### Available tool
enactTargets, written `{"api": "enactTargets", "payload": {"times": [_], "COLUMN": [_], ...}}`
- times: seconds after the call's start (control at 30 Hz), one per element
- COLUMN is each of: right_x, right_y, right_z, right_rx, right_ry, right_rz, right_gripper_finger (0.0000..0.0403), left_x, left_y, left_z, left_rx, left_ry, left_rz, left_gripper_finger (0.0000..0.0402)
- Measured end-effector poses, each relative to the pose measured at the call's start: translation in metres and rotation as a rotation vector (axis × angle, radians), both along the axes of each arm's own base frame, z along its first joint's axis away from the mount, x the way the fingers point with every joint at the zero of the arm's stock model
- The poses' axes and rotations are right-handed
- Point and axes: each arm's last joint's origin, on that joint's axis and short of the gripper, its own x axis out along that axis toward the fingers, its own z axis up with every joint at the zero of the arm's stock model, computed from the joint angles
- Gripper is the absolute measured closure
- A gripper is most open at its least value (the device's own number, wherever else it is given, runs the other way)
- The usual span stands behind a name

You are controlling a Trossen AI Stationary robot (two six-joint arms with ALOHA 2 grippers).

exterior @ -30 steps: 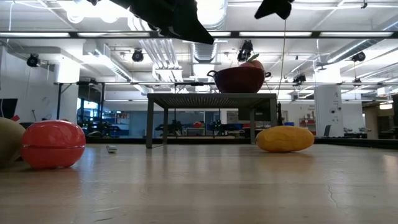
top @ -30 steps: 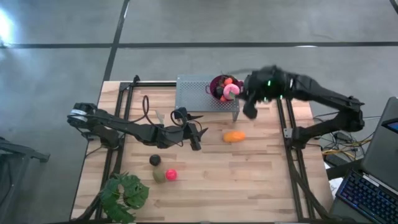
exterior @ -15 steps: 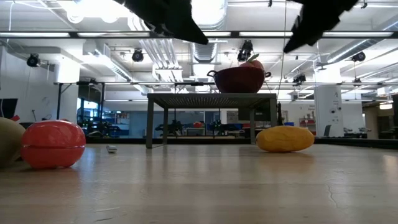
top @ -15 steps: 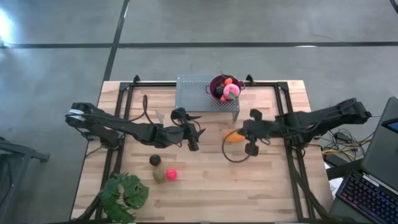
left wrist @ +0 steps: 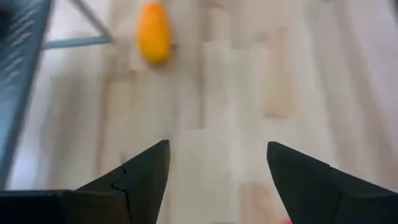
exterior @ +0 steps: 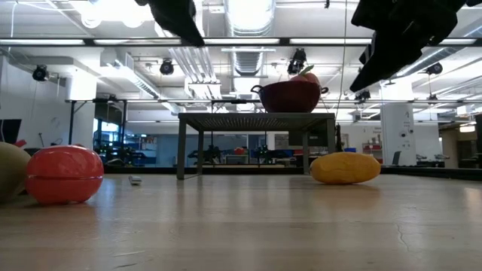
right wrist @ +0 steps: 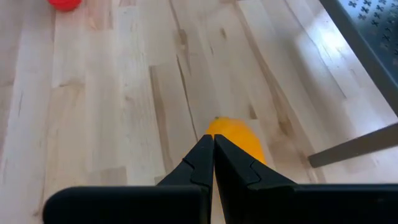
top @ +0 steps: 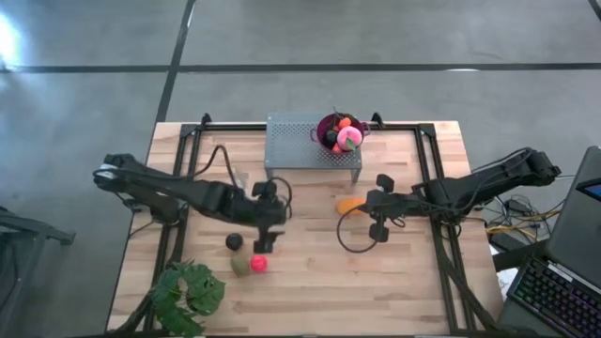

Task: Pick & Place Fruit
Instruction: Put the tomato into the purple bowl on the shelf

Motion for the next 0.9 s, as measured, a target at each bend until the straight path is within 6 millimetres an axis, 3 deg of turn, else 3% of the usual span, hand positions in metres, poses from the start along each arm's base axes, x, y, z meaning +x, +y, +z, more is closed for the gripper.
{"api": "enactTargets", "payload": {"times": [0.23, 0.5, 0.7, 0.9], "right_x": [0.000, 0.001, 0.003, 0.005], "right_y": [0.000, 0.000, 0.001, 0.001], "right_z": [0.000, 0.001, 0.003, 0.004], "right_rx": [-0.003, 0.004, 0.015, 0.022], "right_ry": [0.001, -0.017, -0.046, -0.068], "right_rz": [0.002, 0.000, 0.003, 0.004], "right_gripper_finger": [0.0394, 0.0394, 0.0394, 0.0394], "left_x": [-0.016, -0.043, -0.062, -0.069], "left_y": [-0.047, -0.088, -0.107, -0.110], "left_z": [0.005, 0.000, -0.015, -0.030], "left_rx": [-0.007, -0.060, -0.060, -0.091], "left_ry": [-0.009, 0.050, 0.122, 0.168], "left_rz": [-0.169, -0.233, -0.277, -0.222], "left_gripper_finger": [0.0129, 0.0129, 0.0129, 0.0129]}}
